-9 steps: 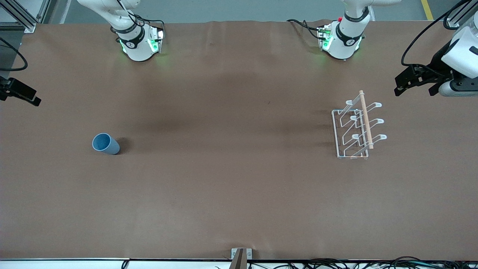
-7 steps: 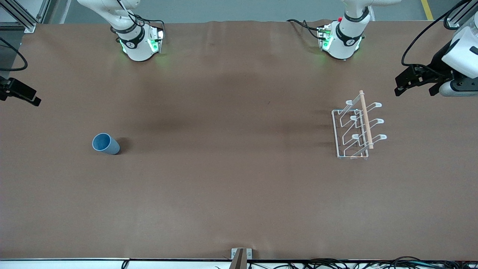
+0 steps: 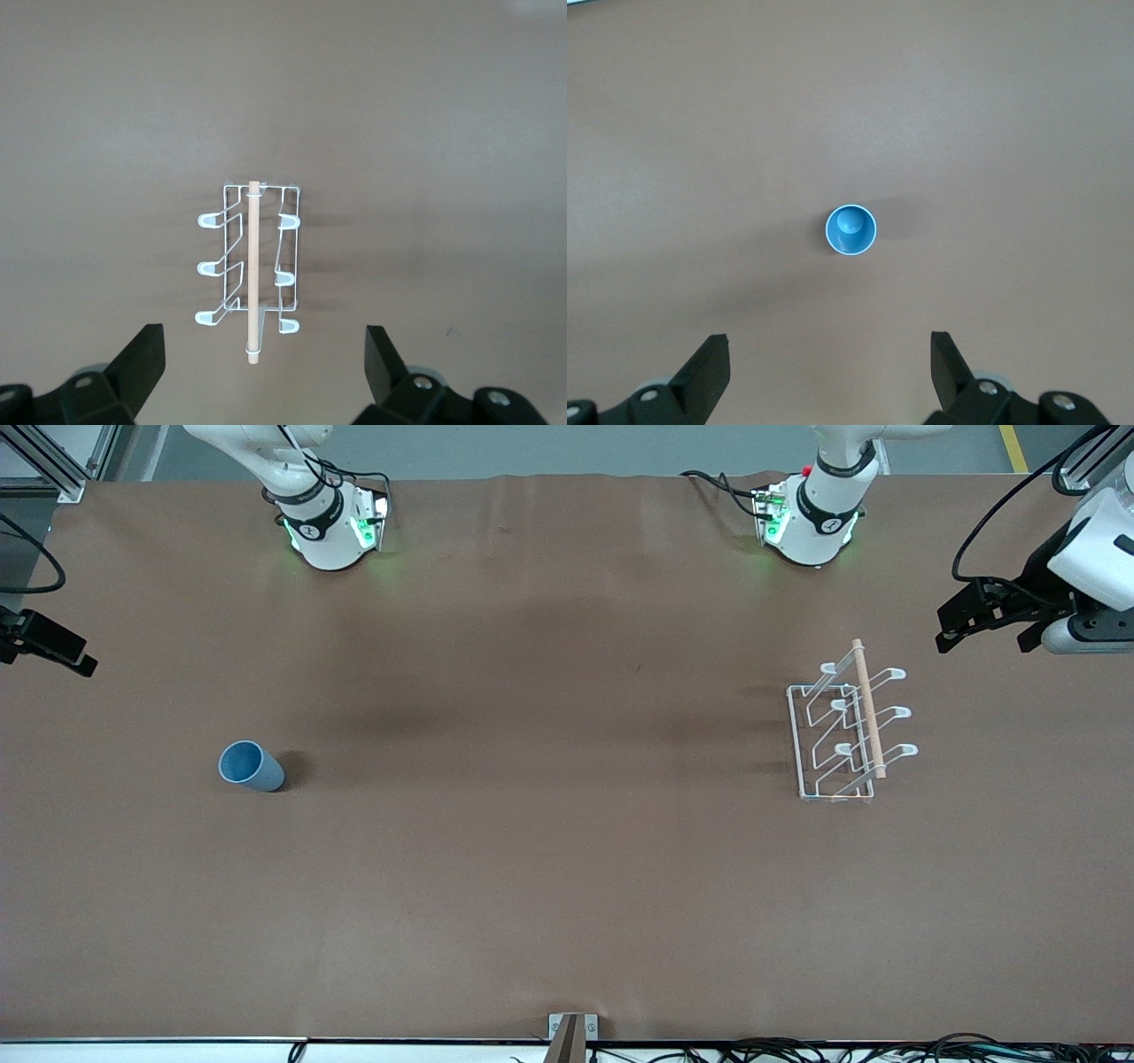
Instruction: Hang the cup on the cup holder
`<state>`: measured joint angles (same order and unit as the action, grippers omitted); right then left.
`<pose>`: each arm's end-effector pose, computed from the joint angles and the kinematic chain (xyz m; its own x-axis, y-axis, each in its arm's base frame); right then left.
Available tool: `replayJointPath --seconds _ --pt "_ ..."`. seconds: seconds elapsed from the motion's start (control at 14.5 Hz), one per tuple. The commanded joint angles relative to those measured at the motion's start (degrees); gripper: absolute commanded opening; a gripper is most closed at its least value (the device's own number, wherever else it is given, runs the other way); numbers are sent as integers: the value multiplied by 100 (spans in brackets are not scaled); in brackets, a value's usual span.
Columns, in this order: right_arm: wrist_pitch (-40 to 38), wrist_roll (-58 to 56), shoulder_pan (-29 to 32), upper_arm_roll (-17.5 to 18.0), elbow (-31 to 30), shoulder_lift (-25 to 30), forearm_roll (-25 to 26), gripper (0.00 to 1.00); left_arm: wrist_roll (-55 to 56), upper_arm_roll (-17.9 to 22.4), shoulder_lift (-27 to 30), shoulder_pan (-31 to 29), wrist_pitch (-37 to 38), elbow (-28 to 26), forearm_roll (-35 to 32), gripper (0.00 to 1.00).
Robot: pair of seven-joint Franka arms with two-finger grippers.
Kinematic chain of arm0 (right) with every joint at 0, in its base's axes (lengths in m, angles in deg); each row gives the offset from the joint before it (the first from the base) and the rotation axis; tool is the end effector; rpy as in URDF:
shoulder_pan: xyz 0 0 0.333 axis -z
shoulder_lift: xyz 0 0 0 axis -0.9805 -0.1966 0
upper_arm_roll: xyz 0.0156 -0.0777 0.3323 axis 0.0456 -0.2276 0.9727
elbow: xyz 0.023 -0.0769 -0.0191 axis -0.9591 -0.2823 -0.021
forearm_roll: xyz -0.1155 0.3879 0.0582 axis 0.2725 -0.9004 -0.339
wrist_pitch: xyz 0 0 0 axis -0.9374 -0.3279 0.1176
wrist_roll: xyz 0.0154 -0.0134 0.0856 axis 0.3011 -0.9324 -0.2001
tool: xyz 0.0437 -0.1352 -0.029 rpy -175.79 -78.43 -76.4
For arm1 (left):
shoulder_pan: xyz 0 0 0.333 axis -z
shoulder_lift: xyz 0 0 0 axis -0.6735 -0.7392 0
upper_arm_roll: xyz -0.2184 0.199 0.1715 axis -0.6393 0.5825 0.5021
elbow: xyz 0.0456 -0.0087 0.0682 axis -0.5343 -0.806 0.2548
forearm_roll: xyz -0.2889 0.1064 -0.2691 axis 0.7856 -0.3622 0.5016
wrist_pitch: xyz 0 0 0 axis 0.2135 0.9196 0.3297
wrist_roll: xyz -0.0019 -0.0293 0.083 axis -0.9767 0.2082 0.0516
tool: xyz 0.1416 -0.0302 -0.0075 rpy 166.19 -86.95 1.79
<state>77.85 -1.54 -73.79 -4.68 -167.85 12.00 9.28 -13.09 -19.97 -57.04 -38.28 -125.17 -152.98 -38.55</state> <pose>0.5715 -0.0457 0.6403 0.9828 -0.1842 0.0096 -0.1843 -0.9828 0.0131 0.5517 -0.0700 0.6360 0.9993 0.0004 0.0381 -0.0003 -0.9998 0.0195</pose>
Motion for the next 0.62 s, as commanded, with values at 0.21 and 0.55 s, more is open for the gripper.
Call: replayJointPath --seconds 0.21,0.55 --pt "-15 -461 145 18 -59 -34 -73 100 -85 -16 52 -19 3 -34 -2 99" --pt "598 -560 207 18 -848 -34 -73 100 -129 -16 43 -19 -23 -34 -2 99"
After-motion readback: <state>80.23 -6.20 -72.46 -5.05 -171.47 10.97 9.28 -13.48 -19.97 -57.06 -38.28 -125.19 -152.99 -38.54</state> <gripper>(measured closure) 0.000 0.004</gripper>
